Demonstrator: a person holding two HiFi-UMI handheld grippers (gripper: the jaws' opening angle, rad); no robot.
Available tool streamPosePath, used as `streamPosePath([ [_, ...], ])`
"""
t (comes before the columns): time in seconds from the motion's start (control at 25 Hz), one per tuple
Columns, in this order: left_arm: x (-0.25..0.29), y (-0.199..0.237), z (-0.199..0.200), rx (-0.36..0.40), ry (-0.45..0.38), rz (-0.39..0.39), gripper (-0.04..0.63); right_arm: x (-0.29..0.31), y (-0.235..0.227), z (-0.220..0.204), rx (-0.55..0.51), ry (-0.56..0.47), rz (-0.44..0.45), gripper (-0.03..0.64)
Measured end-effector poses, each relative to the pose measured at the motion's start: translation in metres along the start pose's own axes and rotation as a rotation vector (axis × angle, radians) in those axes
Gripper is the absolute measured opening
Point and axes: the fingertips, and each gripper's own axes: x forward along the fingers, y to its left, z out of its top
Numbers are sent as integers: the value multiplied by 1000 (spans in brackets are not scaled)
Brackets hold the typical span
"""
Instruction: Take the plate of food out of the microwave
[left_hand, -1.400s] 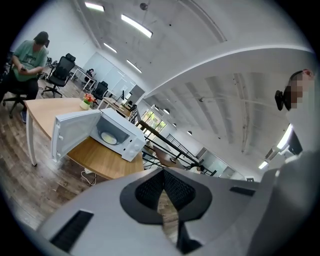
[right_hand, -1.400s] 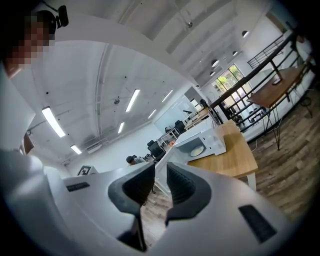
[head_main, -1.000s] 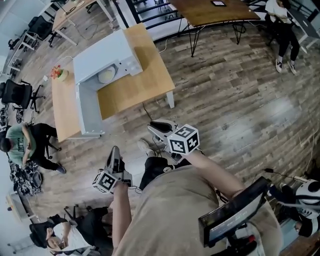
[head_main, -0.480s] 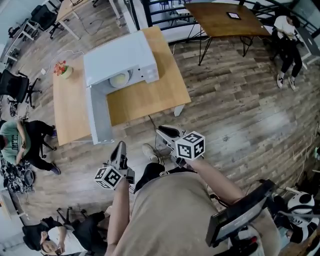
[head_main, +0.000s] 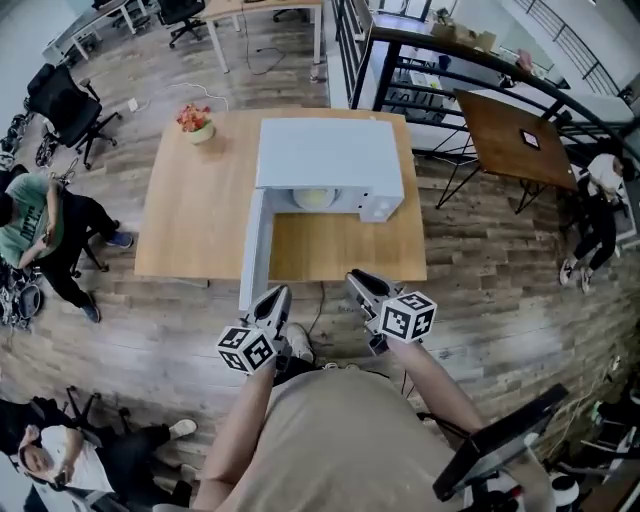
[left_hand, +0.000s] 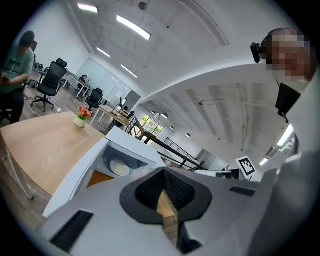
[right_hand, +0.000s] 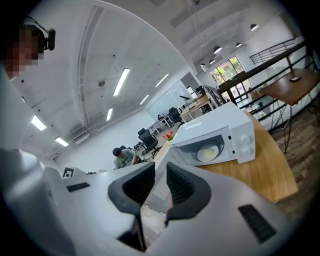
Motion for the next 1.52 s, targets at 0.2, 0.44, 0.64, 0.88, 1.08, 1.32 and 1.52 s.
streamPosePath([
  [0.2,8,30,12,-14,-3,-8,3,40,-11,15,26,24,-64,60],
  [0.44,19,57,27,-13,15,-18,3,69,-22,32,24,6,-118,60],
  [0.64,38,54,29,-4,28,5,3,79,-45,36,37,33,-108,60],
  [0.88,73,52,42,-12,18,89,3,103,-89,52,61,90,-77,60],
  [1.08,89,46,49,-26,-21,174,3,128,-135,57,79,139,-79,60],
  [1.32,103,56,46,-34,-35,274,3,172,-190,32,222,154,-106,60],
  [1.52,116,71,49,-74,-83,364,3,218,-235,8,274,153,-140,60],
])
